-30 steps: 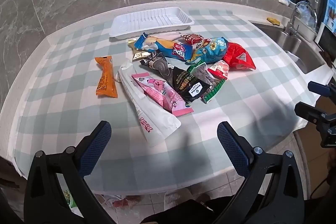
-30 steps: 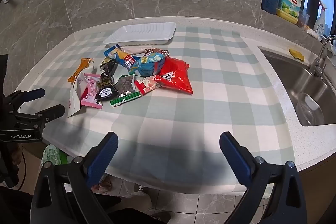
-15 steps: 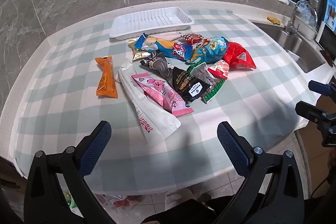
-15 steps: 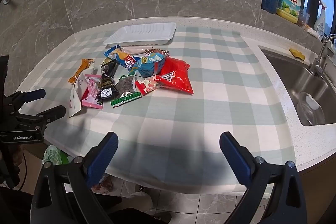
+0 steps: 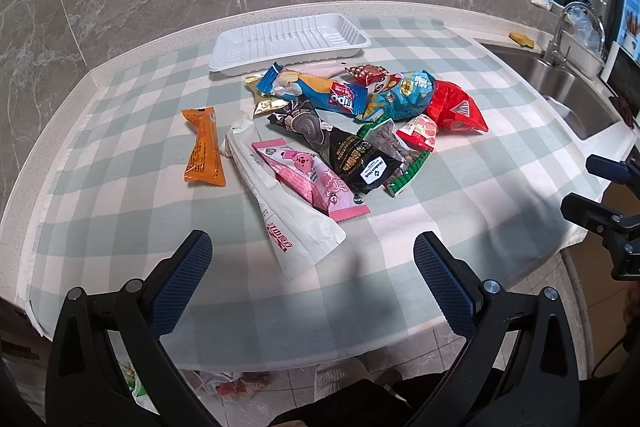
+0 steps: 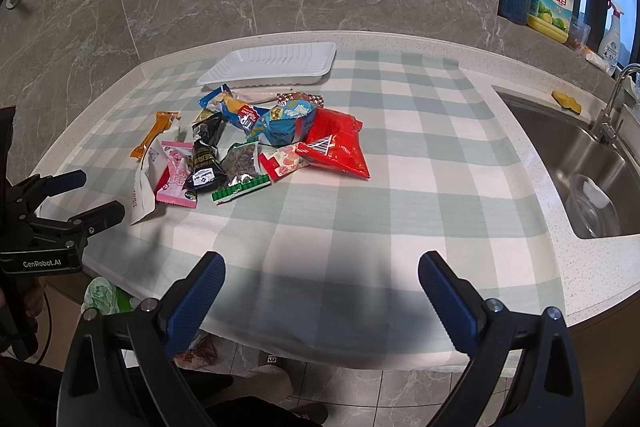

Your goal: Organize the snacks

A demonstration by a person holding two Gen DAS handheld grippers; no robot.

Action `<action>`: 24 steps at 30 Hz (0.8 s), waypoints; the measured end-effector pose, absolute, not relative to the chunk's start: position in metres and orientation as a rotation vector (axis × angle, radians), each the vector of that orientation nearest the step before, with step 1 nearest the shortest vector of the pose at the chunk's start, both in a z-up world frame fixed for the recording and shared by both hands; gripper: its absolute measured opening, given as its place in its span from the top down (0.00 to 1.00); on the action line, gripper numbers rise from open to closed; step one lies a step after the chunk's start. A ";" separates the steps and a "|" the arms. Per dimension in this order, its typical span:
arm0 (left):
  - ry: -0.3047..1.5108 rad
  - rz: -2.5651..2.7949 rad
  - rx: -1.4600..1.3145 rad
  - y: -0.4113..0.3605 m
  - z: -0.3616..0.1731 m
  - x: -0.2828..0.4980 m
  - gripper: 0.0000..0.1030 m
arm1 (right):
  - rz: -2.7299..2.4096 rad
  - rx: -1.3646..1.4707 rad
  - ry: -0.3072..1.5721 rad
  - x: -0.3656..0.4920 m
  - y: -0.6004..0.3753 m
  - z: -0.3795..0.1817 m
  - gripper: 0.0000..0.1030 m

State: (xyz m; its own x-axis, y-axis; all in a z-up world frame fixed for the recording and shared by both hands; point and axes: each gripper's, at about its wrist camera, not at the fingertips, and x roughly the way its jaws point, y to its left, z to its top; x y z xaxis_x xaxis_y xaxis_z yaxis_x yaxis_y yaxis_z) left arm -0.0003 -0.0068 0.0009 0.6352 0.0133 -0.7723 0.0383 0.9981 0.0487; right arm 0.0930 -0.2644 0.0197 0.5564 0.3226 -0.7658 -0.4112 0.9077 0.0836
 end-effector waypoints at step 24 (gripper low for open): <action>0.884 -0.019 0.057 -0.001 -0.001 -0.002 0.01 | 0.435 -0.110 0.883 0.092 -0.260 0.019 0.04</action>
